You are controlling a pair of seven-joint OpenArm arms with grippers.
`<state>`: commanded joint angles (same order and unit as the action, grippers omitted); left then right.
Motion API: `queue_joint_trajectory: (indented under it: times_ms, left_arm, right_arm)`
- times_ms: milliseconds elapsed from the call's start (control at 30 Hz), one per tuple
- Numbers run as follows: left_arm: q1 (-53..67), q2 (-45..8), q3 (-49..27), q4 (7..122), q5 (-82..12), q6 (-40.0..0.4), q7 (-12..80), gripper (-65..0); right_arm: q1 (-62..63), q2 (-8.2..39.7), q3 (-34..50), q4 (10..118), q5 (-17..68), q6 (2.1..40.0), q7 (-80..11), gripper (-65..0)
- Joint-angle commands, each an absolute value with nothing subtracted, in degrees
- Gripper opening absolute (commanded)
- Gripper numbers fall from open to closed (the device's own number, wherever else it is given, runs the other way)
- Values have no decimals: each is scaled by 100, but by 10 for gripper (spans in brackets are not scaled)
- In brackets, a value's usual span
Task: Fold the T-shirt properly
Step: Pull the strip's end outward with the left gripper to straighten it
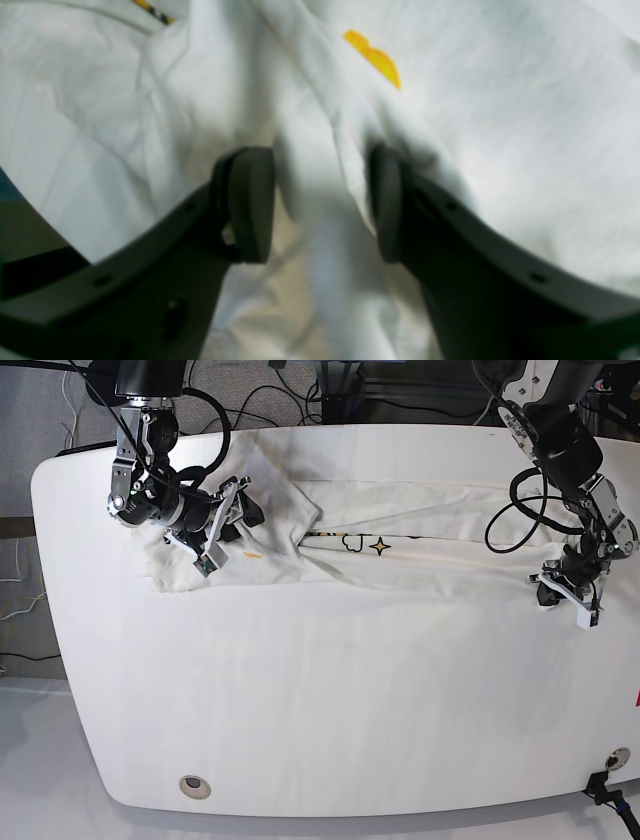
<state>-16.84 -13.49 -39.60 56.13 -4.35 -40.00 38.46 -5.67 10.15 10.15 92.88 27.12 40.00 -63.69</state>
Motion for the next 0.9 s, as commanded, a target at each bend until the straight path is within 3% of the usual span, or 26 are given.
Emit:
queue_joint_trajectory:
  times_ms: [433, 900]
  left_arm:
    - [-1059, -1218, -3960, 7512, -444, -4000, 3899, -650]
    - [497, -1226, -3996, 10114, -980, -4000, 5358, -650]
  right_arm:
    - [-567, 1015, 1015, 9279, 2712, 4000, -6369, -353]
    - [-391, 1015, 1015, 8936, 2712, 4000, -6369, -353]
